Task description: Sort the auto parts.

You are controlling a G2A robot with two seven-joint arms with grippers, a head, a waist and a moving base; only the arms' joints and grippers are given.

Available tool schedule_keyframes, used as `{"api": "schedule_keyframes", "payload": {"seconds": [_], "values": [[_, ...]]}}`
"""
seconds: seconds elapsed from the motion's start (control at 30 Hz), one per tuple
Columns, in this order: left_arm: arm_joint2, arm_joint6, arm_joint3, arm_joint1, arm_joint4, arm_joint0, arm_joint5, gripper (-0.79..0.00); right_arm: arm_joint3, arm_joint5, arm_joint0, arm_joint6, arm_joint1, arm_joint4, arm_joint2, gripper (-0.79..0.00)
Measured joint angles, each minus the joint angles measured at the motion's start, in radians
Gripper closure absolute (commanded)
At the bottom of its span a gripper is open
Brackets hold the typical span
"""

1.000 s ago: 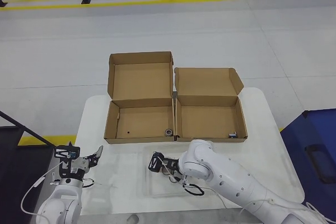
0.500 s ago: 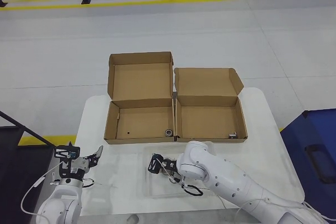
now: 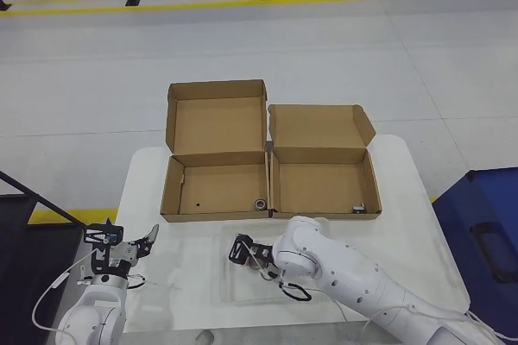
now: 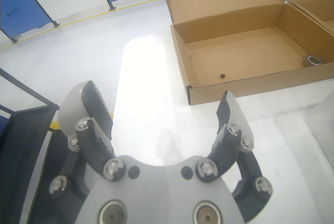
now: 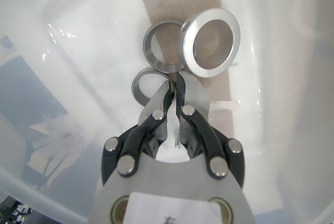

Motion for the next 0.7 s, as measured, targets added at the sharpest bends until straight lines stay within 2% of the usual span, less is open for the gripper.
{"api": "schedule_keyframes", "payload": {"seconds": [0.27, 0.47, 0.7], "values": [[0.000, 0.000, 0.000, 0.000, 0.000, 0.000, 0.000, -0.785, -0.164, -0.049, -0.099, 0.080, 0.068, 0.199, 0.227, 0.000], [0.000, 0.000, 0.000, 0.000, 0.000, 0.000, 0.000, -0.785, -0.277, -0.062, -0.206, 0.078, 0.130, 0.308, 0.420, 0.000], [0.000, 0.000, 0.000, 0.000, 0.000, 0.000, 0.000, -0.785, -0.277, -0.063, -0.206, 0.078, 0.130, 0.308, 0.417, 0.000]]}}
